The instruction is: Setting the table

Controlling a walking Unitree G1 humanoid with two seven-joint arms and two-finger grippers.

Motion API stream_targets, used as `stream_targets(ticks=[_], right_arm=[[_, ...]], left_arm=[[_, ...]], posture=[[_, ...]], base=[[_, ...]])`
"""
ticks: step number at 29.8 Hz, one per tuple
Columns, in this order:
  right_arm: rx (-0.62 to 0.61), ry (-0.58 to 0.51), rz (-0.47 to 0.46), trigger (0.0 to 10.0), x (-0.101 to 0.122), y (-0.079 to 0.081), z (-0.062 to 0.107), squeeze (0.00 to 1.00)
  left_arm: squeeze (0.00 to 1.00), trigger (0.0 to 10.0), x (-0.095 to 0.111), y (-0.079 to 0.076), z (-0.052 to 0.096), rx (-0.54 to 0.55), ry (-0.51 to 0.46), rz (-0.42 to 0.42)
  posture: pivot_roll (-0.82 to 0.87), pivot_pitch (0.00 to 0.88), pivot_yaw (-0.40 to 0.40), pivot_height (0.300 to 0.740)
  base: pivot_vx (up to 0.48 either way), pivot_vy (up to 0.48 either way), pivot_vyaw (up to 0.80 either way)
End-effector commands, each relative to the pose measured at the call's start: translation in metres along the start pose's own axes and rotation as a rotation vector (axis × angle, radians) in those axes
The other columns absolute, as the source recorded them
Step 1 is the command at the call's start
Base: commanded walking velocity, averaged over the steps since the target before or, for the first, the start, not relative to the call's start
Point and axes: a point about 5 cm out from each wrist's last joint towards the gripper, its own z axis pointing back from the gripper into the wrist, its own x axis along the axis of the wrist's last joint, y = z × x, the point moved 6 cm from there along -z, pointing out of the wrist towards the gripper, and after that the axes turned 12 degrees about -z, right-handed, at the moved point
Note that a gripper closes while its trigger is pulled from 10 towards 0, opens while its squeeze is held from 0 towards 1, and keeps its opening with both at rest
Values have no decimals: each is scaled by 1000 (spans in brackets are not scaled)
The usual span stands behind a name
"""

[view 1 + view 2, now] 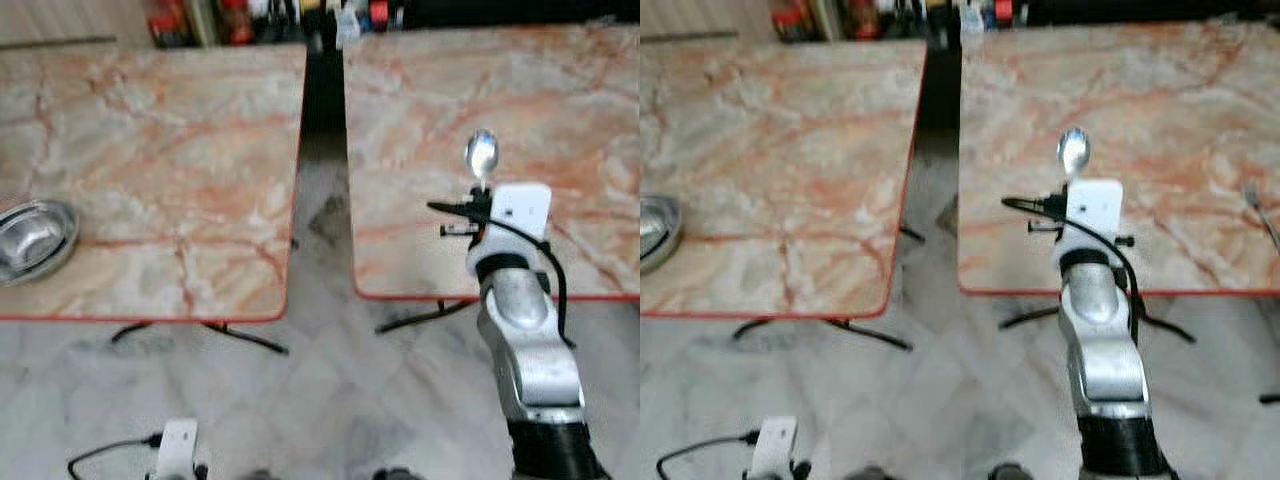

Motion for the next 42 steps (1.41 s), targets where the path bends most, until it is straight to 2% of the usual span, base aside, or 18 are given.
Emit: stream_targets(ticks=[1,42], right_arm=[[33,-15,-8,10000,4,12,2,0],[33,-1,-37,10000,-1,13,4,0]], left_arm=[[0,10000,-19,7,3,14,54,8],[0,10000,-20,8,3,29,53,9]], posture=[[-55,183,54,740],[-49,182,51,740]], base=[[0,480,0],[0,480,0]])
